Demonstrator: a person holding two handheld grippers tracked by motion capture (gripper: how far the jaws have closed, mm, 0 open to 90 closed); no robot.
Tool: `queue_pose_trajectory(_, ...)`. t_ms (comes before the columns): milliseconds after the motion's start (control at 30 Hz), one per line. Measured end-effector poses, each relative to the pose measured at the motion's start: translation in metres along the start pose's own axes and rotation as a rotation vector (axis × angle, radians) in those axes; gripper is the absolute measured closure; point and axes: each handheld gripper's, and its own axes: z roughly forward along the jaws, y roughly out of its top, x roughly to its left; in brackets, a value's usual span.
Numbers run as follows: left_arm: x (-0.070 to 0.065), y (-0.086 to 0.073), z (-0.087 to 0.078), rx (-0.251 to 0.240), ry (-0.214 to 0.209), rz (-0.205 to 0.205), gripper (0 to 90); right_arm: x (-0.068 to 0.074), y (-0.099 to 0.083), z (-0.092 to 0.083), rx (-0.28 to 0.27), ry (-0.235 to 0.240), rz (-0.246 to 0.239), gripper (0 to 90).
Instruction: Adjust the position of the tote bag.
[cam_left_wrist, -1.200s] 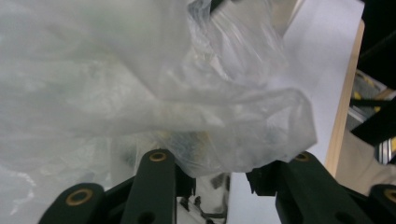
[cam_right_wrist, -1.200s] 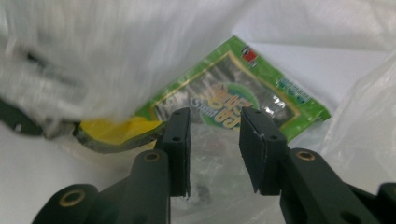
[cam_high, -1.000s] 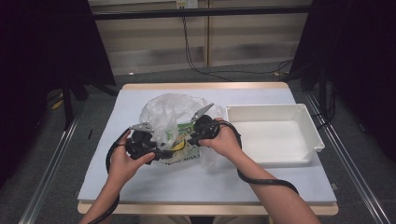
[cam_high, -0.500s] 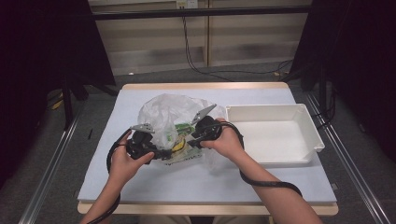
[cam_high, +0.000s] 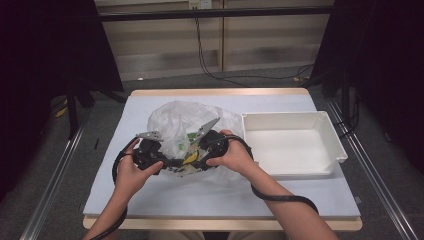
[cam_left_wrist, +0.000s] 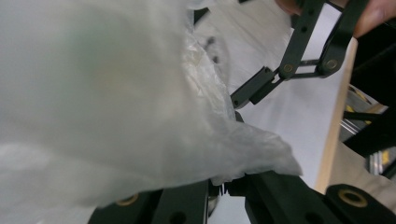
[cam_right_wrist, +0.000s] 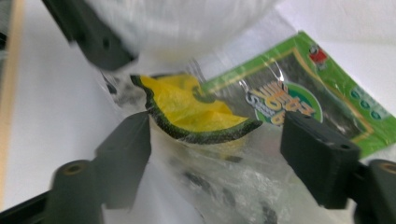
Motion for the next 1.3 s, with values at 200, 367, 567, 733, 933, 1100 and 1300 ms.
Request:
queue_pose_trajectory(200,0.011,0.0,-0.002,-0.026,0.092,-0.014,80.0,0.004,-0.011,0.002,0.024,0.008,0.033,76.2)
queue_pose_trajectory(367,0.018,-0.003,0.0,-0.064,0.198,-0.037,50.5,0.008,-0.019,0.0,0.01,0.004,0.034,86.6)
queue_pose_trajectory(567,0.027,-0.009,0.007,-0.017,0.212,-0.048,53.6,0.017,-0.028,-0.003,0.0,0.013,0.031,87.8)
queue_pose_trajectory(733,0.031,-0.016,0.014,0.078,0.188,-0.077,84.8,0.02,-0.036,-0.006,-0.019,0.007,0.051,88.3)
queue_pose_trajectory(933,0.034,-0.023,0.002,0.112,0.19,-0.145,89.7,0.022,-0.039,-0.001,-0.035,0.014,0.08,88.7)
queue_pose_trajectory(1100,0.039,-0.033,-0.014,0.128,0.208,-0.174,89.9,0.023,-0.035,0.009,-0.064,0.059,0.087,89.0)
queue_pose_trajectory(1300,0.041,-0.04,-0.021,0.118,0.219,-0.195,89.9,0.03,-0.031,0.021,-0.072,0.105,0.093,89.1)
